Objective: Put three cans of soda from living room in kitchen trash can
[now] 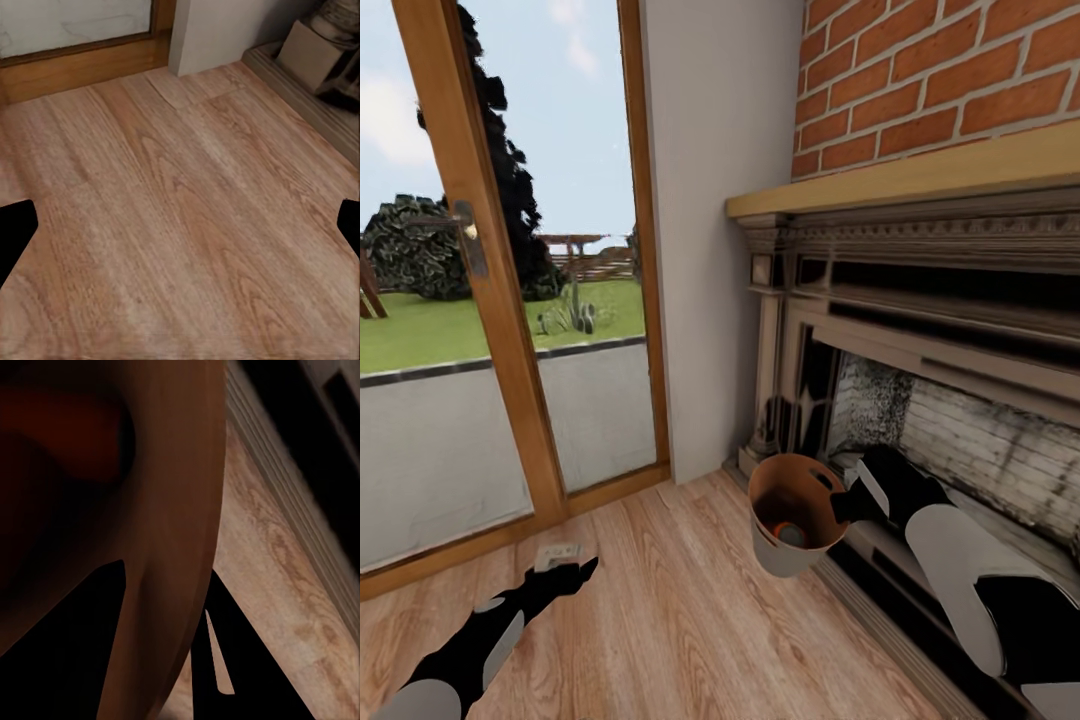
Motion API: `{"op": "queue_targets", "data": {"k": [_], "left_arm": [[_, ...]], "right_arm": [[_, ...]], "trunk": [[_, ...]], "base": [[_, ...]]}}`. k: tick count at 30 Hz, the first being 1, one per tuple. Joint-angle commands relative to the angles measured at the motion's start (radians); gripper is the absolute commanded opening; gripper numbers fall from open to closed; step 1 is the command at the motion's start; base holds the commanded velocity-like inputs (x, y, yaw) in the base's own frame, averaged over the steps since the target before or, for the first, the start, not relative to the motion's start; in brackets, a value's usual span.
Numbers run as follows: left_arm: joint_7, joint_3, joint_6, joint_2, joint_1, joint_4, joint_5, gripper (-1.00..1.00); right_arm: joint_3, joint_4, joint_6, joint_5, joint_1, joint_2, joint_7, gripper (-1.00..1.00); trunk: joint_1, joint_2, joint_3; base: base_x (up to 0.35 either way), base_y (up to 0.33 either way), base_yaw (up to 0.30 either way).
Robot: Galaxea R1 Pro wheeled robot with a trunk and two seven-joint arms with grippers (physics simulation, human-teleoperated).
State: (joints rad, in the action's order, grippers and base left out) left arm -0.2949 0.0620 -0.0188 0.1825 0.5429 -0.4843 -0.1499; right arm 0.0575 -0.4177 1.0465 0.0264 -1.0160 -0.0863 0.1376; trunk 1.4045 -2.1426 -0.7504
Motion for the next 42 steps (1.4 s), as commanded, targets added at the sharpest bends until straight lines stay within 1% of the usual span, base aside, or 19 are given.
{"op": "queue_targets", "data": {"k": [1, 3, 9, 31, 38, 41, 42], "left_arm": [[0.0, 0.0, 0.0, 0.0, 0.0, 0.008, 0.0, 1.0], [0.0, 0.0, 0.001, 0.0, 0.0, 0.03, 0.0, 1.0], [0.0, -0.001, 0.002, 0.0, 0.0, 0.04, 0.0, 1.0], [0.002, -0.002, 0.002, -0.001, 0.0, 0.044, 0.001, 1.0], [0.013, -0.002, 0.002, -0.002, 0.0, 0.044, 0.001, 1.0], [0.014, -0.002, 0.002, -0.002, 0.001, 0.073, 0.001, 1.0], [0.015, -0.001, 0.003, -0.002, 0.001, 0.099, 0.0, 1.0]], "right_arm": [[-0.002, -0.001, 0.001, -0.017, -0.001, 0.0, 0.001, -1.0], [-0.002, -0.001, 0.001, -0.017, -0.003, 0.0, 0.0, -1.0], [0.0, 0.001, 0.001, -0.017, -0.02, 0.0, -0.001, -1.0], [0.005, 0.002, 0.001, -0.017, -0.029, 0.002, -0.001, -1.0], [0.006, 0.003, 0.001, -0.017, -0.029, 0.003, -0.001, -1.0], [0.008, 0.003, 0.001, -0.017, -0.029, 0.004, -0.001, -1.0], [0.008, 0.003, 0.001, -0.017, -0.029, 0.004, -0.001, -1.0]], "trunk": [[0.004, -0.007, -0.003], [0.012, -0.021, -0.009], [0.035, -0.063, -0.028], [0.119, -0.217, -0.097], [0.146, -0.266, -0.119], [0.157, -0.287, -0.128], [0.161, -0.294, -0.131]], "base": [[0.0, 0.0, 0.0], [0.0, 0.0, 0.0], [0.0, 0.0, 0.0], [0.0, 0.0, 0.0], [0.0, 0.0, 0.0], [0.0, 0.0, 0.0], [0.0, 0.0, 0.0]]}}
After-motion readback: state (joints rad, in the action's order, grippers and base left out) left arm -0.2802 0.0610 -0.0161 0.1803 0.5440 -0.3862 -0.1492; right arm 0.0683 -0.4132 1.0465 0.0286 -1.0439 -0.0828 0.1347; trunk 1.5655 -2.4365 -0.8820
